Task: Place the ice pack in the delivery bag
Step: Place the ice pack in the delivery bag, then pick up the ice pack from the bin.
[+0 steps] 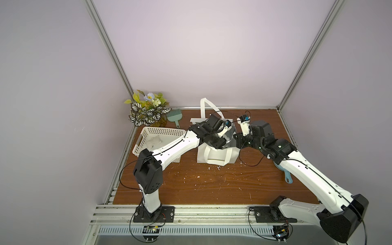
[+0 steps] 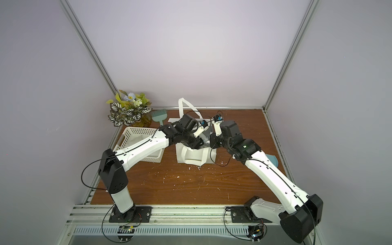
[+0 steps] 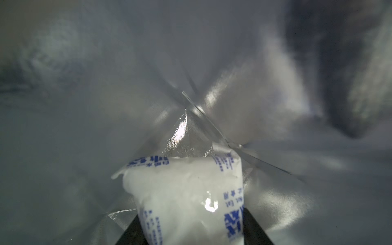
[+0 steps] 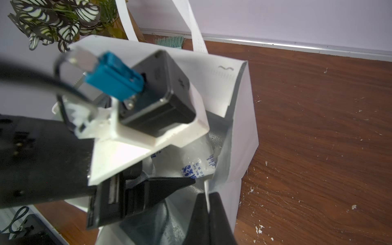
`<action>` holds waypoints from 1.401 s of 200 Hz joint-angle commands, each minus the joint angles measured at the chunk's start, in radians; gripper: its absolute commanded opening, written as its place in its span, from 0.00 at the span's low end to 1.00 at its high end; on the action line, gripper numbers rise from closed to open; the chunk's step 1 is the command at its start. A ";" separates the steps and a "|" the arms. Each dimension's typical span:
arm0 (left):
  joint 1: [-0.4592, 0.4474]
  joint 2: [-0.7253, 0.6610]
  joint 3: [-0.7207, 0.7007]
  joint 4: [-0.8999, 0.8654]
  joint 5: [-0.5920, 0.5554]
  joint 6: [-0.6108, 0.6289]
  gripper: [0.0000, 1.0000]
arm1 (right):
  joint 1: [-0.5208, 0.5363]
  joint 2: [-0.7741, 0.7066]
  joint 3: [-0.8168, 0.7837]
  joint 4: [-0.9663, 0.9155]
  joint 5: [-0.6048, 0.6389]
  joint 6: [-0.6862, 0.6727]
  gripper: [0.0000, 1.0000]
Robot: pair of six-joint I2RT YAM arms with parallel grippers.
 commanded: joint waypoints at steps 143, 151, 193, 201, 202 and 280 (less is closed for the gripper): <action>-0.005 -0.082 0.018 -0.012 -0.007 -0.054 0.85 | 0.000 -0.012 0.007 0.039 -0.018 -0.015 0.03; -0.005 -0.109 0.026 -0.011 -0.012 -0.071 0.86 | -0.001 -0.009 0.010 0.041 -0.018 -0.015 0.03; -0.003 -0.266 0.041 -0.010 -0.170 -0.207 0.96 | -0.002 0.011 0.022 0.062 -0.023 -0.018 0.03; 0.002 -0.299 0.032 -0.010 -0.214 -0.233 0.99 | -0.001 0.018 0.026 0.066 -0.027 -0.019 0.03; 0.004 -0.306 0.031 -0.009 -0.219 -0.237 1.00 | -0.001 0.018 0.026 0.067 -0.028 -0.019 0.03; 0.383 -0.704 -0.306 0.022 -0.359 -0.754 1.00 | 0.000 0.061 0.044 0.114 -0.064 -0.032 0.03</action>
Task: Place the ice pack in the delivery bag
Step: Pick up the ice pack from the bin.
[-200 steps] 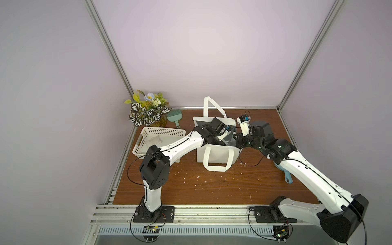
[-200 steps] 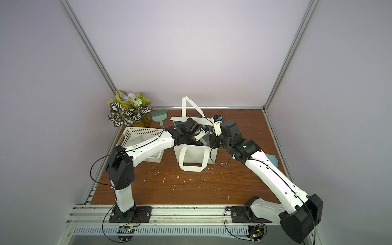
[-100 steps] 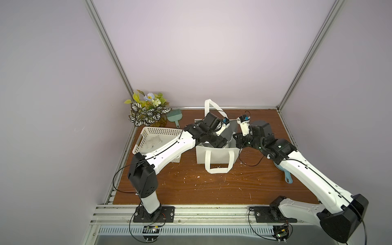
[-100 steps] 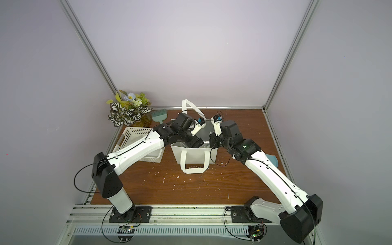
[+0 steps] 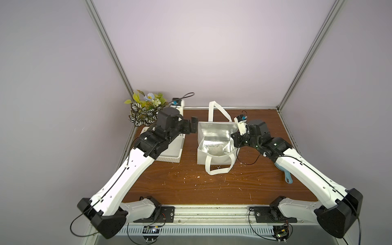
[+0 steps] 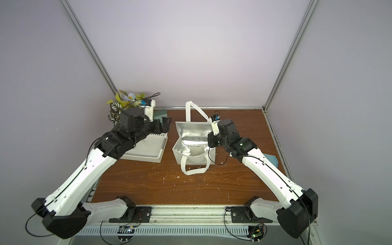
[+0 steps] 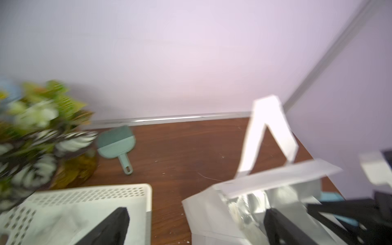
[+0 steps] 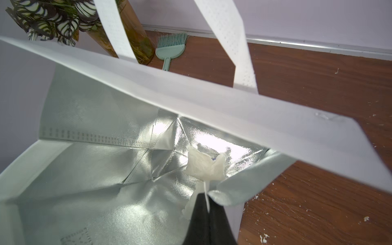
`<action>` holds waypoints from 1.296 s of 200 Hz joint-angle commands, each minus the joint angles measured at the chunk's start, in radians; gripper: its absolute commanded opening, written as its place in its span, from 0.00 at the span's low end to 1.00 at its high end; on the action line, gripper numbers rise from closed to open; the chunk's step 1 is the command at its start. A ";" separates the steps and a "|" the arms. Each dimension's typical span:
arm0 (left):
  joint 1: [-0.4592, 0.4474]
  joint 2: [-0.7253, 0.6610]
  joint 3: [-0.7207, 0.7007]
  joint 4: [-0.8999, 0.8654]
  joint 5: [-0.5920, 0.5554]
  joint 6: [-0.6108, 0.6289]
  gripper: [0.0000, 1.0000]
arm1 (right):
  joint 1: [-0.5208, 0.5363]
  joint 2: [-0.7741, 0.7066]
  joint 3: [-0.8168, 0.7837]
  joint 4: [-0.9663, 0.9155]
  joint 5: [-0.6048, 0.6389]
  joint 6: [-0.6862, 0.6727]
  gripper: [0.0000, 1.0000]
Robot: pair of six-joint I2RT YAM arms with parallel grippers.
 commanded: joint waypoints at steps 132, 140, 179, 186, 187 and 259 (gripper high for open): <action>0.471 0.158 -0.427 0.027 -0.044 -1.028 0.87 | 0.000 -0.002 0.033 0.082 -0.039 -0.065 0.03; 0.485 0.192 -0.423 0.029 -0.041 -1.066 0.84 | 0.000 -0.002 0.032 0.084 -0.039 -0.066 0.03; 0.516 0.323 -0.400 0.143 -0.063 -1.116 0.85 | 0.000 0.008 0.035 0.082 -0.034 -0.086 0.04; 0.517 0.347 -0.386 0.139 -0.079 -1.133 0.85 | 0.000 0.011 0.037 0.080 -0.032 -0.088 0.04; 0.518 0.350 -0.384 0.140 -0.081 -1.135 0.85 | 0.000 0.011 0.037 0.080 -0.032 -0.088 0.04; 0.547 0.579 -0.248 0.151 -0.135 -1.164 0.85 | -0.006 0.052 0.059 0.066 -0.018 -0.108 0.04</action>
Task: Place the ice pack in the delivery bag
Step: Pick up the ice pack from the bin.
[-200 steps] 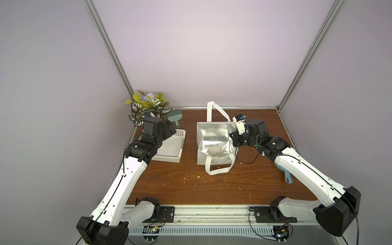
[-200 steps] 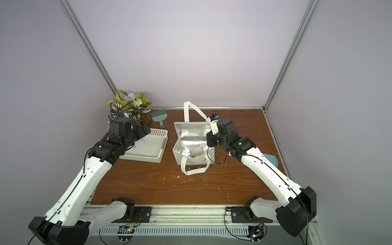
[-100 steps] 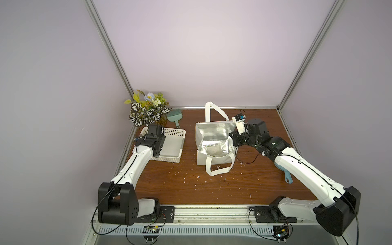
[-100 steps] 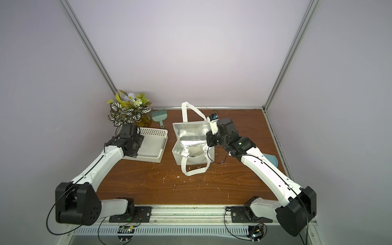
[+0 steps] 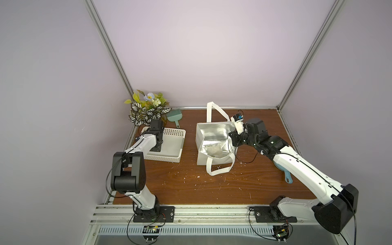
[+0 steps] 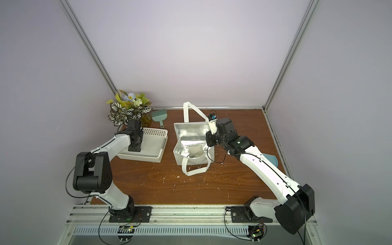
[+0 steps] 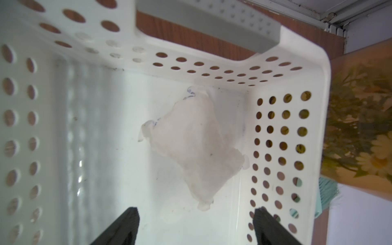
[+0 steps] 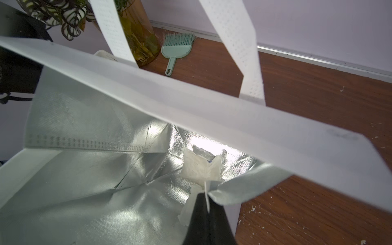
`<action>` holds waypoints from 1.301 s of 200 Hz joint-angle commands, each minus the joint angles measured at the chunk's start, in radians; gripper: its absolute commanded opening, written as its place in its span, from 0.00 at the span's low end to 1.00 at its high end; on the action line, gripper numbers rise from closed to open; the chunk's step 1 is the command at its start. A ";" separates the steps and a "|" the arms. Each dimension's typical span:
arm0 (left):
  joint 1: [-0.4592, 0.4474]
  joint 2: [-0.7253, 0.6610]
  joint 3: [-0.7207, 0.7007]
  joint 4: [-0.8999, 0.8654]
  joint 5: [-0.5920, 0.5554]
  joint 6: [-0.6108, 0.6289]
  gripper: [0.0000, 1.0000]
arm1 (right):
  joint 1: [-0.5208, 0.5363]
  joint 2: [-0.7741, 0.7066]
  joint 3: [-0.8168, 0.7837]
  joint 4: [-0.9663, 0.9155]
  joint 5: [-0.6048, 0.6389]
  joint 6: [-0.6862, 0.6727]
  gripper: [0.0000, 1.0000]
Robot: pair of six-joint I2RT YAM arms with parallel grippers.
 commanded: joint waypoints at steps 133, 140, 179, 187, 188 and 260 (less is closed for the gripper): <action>0.110 0.227 0.089 -0.002 0.020 -0.005 0.82 | -0.027 0.056 0.071 0.015 0.001 -0.007 0.04; 0.111 0.223 0.079 0.004 0.025 0.003 0.79 | -0.028 0.057 0.071 0.015 0.000 -0.007 0.04; 0.116 0.202 0.047 0.052 0.023 0.061 0.54 | -0.032 0.061 0.076 0.015 -0.011 -0.011 0.04; 0.117 0.205 0.054 0.045 0.027 0.074 0.48 | -0.032 0.059 0.075 0.017 -0.014 -0.012 0.04; 0.116 0.205 0.055 0.043 0.027 0.075 0.47 | -0.033 0.059 0.074 0.017 -0.015 -0.011 0.04; 0.129 0.234 0.114 -0.057 0.043 0.191 0.61 | -0.036 0.044 0.062 0.029 -0.028 -0.004 0.04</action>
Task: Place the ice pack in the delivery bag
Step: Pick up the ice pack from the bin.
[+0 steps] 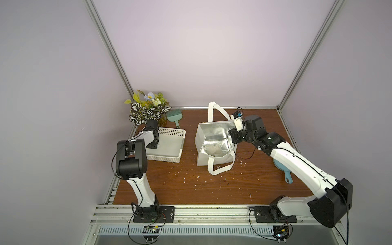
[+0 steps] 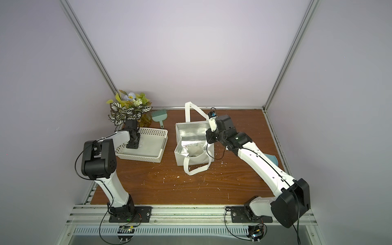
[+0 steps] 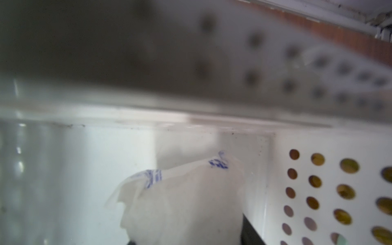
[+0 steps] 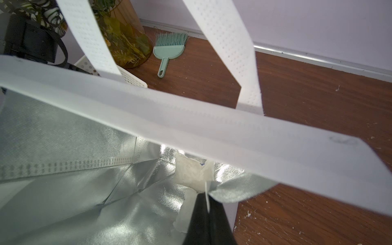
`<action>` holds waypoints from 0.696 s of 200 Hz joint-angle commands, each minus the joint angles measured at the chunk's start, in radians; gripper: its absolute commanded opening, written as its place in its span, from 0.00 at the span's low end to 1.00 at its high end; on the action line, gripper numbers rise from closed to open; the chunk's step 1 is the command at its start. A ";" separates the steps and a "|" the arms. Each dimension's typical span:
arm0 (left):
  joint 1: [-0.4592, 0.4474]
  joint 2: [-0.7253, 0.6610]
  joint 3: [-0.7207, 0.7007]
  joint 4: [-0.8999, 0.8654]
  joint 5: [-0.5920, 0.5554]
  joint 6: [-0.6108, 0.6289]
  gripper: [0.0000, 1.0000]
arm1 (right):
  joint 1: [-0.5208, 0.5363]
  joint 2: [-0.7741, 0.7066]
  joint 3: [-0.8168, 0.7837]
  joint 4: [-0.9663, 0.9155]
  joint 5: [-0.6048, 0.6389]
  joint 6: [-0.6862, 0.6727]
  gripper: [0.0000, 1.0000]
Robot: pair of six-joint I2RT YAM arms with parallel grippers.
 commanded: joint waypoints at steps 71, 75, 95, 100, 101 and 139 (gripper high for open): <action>0.043 0.156 0.117 -0.124 0.081 0.152 0.63 | -0.005 -0.026 0.016 0.019 -0.016 0.004 0.04; 0.043 0.155 0.117 -0.124 0.082 0.155 0.58 | -0.004 -0.027 0.016 0.019 -0.014 0.005 0.04; 0.042 0.131 0.099 -0.124 0.092 0.156 0.38 | -0.005 -0.028 0.015 0.020 -0.011 0.008 0.04; 0.042 0.123 0.094 -0.123 0.090 0.159 0.34 | -0.006 -0.029 0.015 0.021 -0.012 0.008 0.04; 0.042 0.120 0.093 -0.123 0.091 0.159 0.34 | -0.006 -0.028 0.015 0.021 -0.012 0.008 0.04; 0.042 0.029 0.068 -0.123 0.093 0.206 0.26 | -0.006 -0.024 0.013 0.028 -0.020 0.014 0.04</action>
